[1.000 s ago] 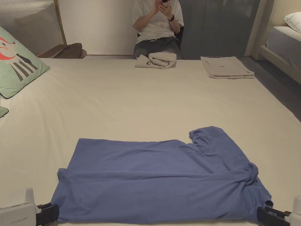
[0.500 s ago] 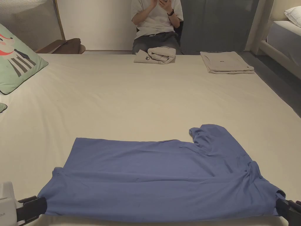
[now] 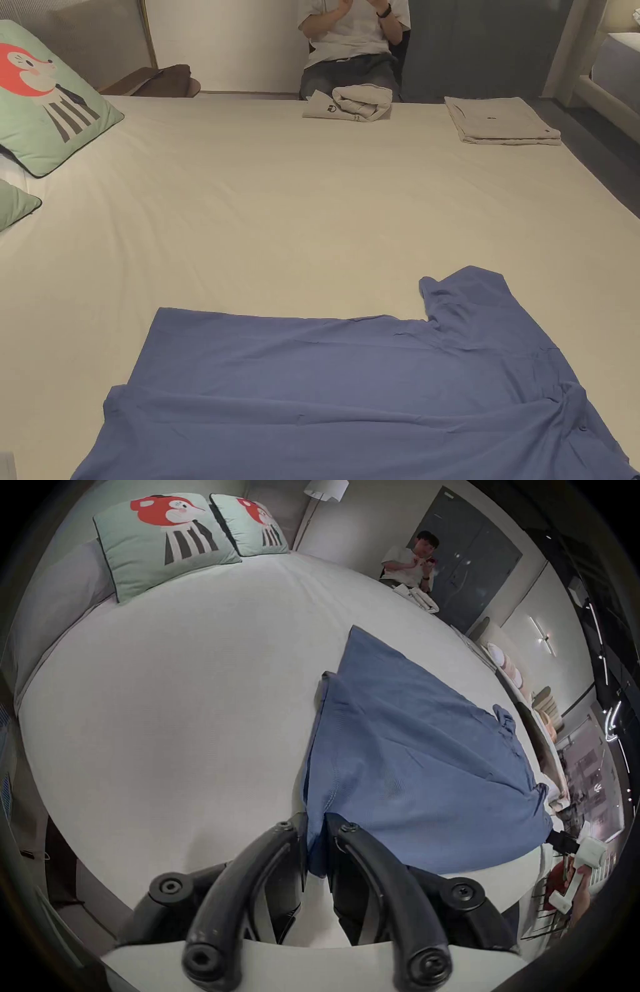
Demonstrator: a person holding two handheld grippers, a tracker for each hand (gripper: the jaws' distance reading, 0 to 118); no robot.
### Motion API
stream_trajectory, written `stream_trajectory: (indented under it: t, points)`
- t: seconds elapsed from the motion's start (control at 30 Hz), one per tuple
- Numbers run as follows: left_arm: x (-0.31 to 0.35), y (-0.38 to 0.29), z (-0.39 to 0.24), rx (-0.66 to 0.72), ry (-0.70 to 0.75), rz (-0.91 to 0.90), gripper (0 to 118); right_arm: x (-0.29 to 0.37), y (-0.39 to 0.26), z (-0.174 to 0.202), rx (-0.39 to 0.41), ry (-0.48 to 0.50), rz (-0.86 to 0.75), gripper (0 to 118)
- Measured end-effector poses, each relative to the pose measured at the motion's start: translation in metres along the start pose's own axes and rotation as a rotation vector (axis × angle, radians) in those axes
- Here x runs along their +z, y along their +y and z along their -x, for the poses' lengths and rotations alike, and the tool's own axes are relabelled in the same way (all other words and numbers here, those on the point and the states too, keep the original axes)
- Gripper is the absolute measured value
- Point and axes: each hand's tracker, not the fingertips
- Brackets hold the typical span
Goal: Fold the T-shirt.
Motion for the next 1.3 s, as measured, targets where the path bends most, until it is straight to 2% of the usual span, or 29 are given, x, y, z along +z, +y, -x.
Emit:
stream_trajectory:
  t: [0.2, 0.33, 0.37, 0.4, 0.43, 0.47, 0.5, 0.6, 0.8, 0.83, 0.87, 0.93, 0.97, 1.0, 1.07, 1.3]
  points:
    - [-0.007, 0.001, -0.004, -0.05, 0.06, 0.001, 6, -0.015, -0.011, -0.005, 0.004, -0.028, 0.026, 6]
    - [-0.006, -0.001, -0.005, -0.041, 0.064, -0.01, 7, -0.008, -0.018, -0.011, -0.043, -0.028, 0.002, 7]
    - [-0.004, -0.001, -0.005, -0.036, 0.059, -0.014, 18, -0.011, -0.019, -0.012, -0.048, -0.026, -0.003, 16]
    - [0.0, -0.002, -0.008, -0.02, 0.067, -0.041, 40, -0.009, -0.019, -0.01, -0.047, -0.024, -0.004, 45]
    - [0.005, -0.001, -0.012, -0.022, 0.106, -0.094, 57, -0.005, -0.018, -0.007, -0.033, -0.032, -0.014, 70]
    - [0.01, 0.001, -0.016, -0.048, 0.126, -0.138, 66, 0.001, -0.017, -0.004, -0.011, -0.073, -0.047, 87]
    - [0.016, 0.004, -0.021, -0.061, 0.138, -0.176, 67, 0.005, -0.012, -0.004, 0.003, -0.072, -0.09, 92]
    - [0.036, 0.018, -0.044, -0.096, 0.107, -0.29, 67, 0.026, 0.006, 0.008, -0.036, -0.056, -0.24, 92]
    - [0.058, 0.042, -0.099, -0.19, 0.049, -0.532, 62, 0.051, 0.057, 0.06, 0.008, -0.137, -0.527, 92]
    - [0.06, 0.044, -0.107, -0.193, 0.039, -0.548, 60, 0.052, 0.063, 0.068, -0.01, -0.151, -0.569, 91]
    - [0.062, 0.045, -0.114, -0.2, 0.02, -0.569, 51, 0.053, 0.068, 0.075, -0.025, -0.143, -0.594, 88]
    - [0.065, 0.045, -0.127, -0.226, 0.006, -0.6, 17, 0.053, 0.077, 0.086, -0.038, -0.116, -0.652, 53]
    - [0.066, 0.045, -0.133, -0.233, 0.009, -0.615, 6, 0.052, 0.08, 0.092, -0.034, -0.129, -0.671, 29]
    - [0.067, 0.045, -0.136, -0.242, 0.009, -0.626, 1, 0.052, 0.083, 0.097, -0.03, -0.139, -0.68, 7]
    - [0.069, 0.05, -0.141, -0.257, -0.022, -0.627, 0, 0.051, 0.089, 0.102, -0.026, -0.124, -0.696, 0]
    - [0.049, 0.086, -0.142, -0.278, -0.051, -0.576, 0, 0.035, 0.101, 0.106, 0.003, -0.104, -0.683, 0]
